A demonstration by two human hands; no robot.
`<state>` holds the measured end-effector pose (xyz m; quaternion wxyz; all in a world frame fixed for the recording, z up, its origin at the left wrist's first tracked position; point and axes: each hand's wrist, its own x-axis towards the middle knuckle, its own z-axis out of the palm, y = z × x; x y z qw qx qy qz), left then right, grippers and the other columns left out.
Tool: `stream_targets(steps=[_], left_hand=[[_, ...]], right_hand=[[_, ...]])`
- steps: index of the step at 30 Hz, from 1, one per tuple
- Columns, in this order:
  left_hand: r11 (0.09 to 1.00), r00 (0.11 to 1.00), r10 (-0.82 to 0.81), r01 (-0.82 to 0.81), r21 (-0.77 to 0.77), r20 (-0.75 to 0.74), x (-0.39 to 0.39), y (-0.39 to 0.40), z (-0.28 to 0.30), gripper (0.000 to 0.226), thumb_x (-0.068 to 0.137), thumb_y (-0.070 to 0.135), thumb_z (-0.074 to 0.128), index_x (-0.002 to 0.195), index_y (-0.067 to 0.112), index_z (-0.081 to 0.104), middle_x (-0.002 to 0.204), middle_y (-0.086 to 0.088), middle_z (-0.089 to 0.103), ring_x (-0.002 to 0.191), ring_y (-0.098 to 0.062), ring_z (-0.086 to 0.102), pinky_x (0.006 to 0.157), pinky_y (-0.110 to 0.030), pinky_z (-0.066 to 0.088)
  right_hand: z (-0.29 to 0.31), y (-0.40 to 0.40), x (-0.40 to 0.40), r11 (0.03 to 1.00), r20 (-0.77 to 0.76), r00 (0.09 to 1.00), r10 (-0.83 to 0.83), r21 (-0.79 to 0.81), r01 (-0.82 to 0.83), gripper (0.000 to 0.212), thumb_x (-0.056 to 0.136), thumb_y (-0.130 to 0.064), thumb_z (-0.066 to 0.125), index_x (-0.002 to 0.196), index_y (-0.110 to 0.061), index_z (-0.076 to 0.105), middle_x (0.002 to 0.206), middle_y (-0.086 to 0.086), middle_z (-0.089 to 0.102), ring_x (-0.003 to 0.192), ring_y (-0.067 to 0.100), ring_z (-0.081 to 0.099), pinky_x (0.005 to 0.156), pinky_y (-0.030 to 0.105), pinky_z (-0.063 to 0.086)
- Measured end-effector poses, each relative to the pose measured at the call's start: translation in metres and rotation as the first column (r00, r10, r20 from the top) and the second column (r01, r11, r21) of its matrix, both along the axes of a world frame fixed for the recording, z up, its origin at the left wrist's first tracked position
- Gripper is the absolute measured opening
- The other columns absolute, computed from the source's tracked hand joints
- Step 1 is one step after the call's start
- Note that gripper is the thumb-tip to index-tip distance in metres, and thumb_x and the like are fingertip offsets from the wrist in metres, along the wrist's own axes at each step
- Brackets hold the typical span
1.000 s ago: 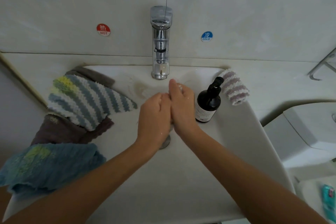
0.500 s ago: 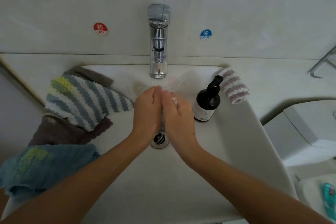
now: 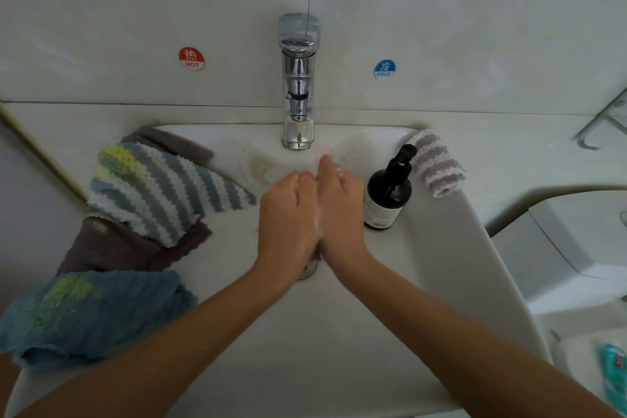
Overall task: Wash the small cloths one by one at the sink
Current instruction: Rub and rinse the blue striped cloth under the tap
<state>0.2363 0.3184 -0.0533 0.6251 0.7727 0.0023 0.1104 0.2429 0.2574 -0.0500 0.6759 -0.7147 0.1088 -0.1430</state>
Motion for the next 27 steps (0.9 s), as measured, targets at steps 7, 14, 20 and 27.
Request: stream_targets(steps=[7,14,20,27], left_hand=[[1.0,0.999,-0.023,0.023,0.005,0.025,-0.009,0.0,-0.002,0.041,0.1,0.016,0.041,0.059,0.017,0.046,0.051,0.006,0.046,0.049,-0.007,0.047,0.049,-0.024,0.04],[0.996,0.999,-0.037,0.037,0.083,-0.001,0.018,0.011,0.001,0.041,0.103,0.025,0.039,0.064,0.018,0.047,0.06,-0.001,0.05,0.057,-0.014,0.05,0.058,-0.031,0.044],[0.881,0.949,-0.285,0.314,0.355,-0.132,0.035,0.051,0.027,0.039,0.098,0.032,0.048,0.08,-0.002,0.056,0.071,-0.009,0.05,0.065,-0.017,0.047,0.065,-0.032,0.041],[0.774,0.795,-0.478,0.582,0.249,-0.372,0.041,0.094,0.047,0.016,0.089,0.028,0.063,0.089,0.013,0.065,0.074,-0.002,0.066,0.069,-0.011,0.063,0.067,-0.023,0.048]], right_hand=[[0.001,-0.001,0.007,0.999,-0.066,0.998,-0.006,0.035,0.008,0.052,0.101,-0.025,0.045,0.051,-0.025,0.029,0.048,-0.005,0.028,0.052,0.016,0.028,0.055,0.038,0.027],[0.0,-0.001,-0.008,0.988,0.006,0.988,0.152,-0.042,-0.152,0.049,0.103,-0.024,0.046,0.054,-0.021,0.05,0.048,-0.005,0.047,0.049,0.013,0.047,0.052,0.03,0.039],[0.003,-0.03,0.003,0.979,-0.074,0.98,0.185,-0.071,-0.19,0.031,0.099,-0.025,0.053,0.071,-0.013,0.05,0.065,0.006,0.049,0.062,0.017,0.05,0.06,0.03,0.04],[0.021,-0.052,0.008,0.75,-0.192,0.9,0.392,-0.5,-0.433,0.025,0.095,-0.04,0.058,0.083,-0.022,0.069,0.08,0.015,0.068,0.042,0.003,0.039,0.045,0.017,0.032]])
